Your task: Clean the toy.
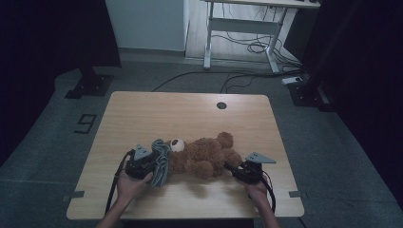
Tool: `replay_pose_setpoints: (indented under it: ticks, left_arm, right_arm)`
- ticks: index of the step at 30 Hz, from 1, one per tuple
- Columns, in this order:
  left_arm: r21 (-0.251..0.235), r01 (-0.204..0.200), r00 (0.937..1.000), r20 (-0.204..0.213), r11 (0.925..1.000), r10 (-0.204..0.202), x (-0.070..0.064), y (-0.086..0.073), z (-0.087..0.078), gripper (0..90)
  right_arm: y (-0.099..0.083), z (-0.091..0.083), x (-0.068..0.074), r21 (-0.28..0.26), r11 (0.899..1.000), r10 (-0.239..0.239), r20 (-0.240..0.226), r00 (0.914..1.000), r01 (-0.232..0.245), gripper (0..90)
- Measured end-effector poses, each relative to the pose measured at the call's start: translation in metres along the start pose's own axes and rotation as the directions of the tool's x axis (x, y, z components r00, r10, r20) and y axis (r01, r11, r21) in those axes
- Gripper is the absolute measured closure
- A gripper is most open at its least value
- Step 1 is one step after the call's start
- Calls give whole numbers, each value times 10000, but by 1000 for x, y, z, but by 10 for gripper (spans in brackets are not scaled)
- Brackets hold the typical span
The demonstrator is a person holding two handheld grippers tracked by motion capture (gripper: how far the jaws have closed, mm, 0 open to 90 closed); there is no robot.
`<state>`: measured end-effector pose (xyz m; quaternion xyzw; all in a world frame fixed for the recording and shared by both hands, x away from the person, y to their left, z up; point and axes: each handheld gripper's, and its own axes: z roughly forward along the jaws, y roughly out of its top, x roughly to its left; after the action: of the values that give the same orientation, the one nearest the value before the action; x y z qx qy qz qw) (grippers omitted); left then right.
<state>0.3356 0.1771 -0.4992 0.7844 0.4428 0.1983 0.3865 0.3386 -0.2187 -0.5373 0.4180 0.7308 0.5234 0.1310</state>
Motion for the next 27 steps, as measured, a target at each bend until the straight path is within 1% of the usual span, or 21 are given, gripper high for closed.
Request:
replay_pose_setpoints:
  ticks: [3,7,9,11,13,16,18,19,21,22,24,25,27]
  left_arm:
    - [-56,192,9997,-153,9998,-193,7,10,14,786]
    - [-140,405,9989,-237,9991,-409,17,26,33,788]
    - [-192,429,9987,-255,9989,-434,20,33,39,787]
    - [-170,520,9985,-169,9985,-523,23,38,40,787]
    - [-189,462,9988,-124,9988,-464,24,40,36,787]
    - [-147,338,9994,-88,9993,-339,26,38,25,785]
    - [-151,195,9992,-340,9997,-200,29,34,18,785]
    - [-157,215,9986,-476,9996,-222,31,31,14,785]
    - [-1,377,9978,-554,9993,-376,39,25,9,786]
    - [-7,439,9974,-577,9990,-438,41,22,5,786]
    - [-274,615,9971,-431,9977,-627,44,21,-3,787]
    - [-487,624,9974,-336,9969,-641,42,24,-7,787]
    - [-918,326,9992,-198,9952,-345,33,37,-16,787]
  right_arm:
    - [0,9,1,190,9998,2,168,9999,-5,631]
    - [6,15,-5,129,9999,99,384,9992,-104,632]
    - [8,18,-9,50,9999,159,544,9984,-162,631]
    - [10,20,-16,-28,9995,314,612,9976,-313,630]
    - [9,20,-21,-45,9988,495,522,9974,-494,629]
    - [7,15,-22,-20,9993,382,462,9982,-381,626]
    - [6,10,-22,35,9995,306,447,9985,-308,624]
    - [6,8,-22,27,9996,282,482,9984,-284,624]
    - [4,4,-22,29,9997,251,554,9981,-253,621]
    - [3,2,-23,38,9996,268,547,9981,-270,620]
    - [1,-1,-25,-27,9996,292,496,9983,-291,619]
    - [0,-2,-26,-44,9996,293,476,9984,-291,619]
    - [0,-3,-27,-36,9996,293,495,9983,-291,618]
